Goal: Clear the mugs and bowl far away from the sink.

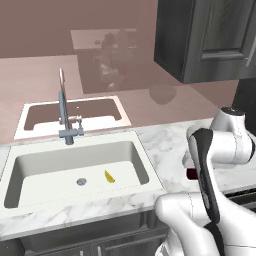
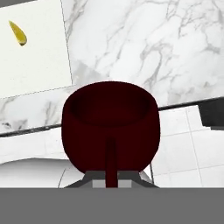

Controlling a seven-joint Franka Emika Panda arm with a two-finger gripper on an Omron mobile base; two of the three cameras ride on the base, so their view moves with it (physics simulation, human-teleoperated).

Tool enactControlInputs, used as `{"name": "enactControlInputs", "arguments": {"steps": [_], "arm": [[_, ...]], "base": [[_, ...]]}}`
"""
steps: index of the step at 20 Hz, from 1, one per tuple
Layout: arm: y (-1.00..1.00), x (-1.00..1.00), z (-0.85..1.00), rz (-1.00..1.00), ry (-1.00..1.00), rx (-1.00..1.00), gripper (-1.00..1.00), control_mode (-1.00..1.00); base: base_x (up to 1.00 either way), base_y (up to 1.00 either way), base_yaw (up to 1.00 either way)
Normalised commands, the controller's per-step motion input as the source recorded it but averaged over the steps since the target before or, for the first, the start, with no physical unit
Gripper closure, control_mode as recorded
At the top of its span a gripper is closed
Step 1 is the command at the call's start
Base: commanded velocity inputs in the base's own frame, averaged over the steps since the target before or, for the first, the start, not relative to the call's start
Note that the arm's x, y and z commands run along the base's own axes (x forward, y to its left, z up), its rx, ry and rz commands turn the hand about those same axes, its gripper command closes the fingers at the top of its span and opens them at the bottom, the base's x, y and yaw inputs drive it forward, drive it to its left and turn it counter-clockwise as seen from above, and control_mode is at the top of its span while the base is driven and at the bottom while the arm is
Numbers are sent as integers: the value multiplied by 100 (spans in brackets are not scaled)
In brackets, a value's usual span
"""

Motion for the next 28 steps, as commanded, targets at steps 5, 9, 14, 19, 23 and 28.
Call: {"name": "enactControlInputs", "arguments": {"steps": [5,9,14,19,23,28], "arm": [[6,-39,44,4,0,0,100,-100],[0,-15,26,5,0,0,100,-100],[0,-36,46,2,-34,-6,100,-100],[11,-34,44,0,-48,-10,100,-100],[17,-35,34,0,-44,-8,100,-100],[26,-28,26,0,-34,-5,100,-100]], "base": [[0,0,0],[0,0,0],[0,0,0],[0,0,0],[0,0,0],[0,0,0]]}}
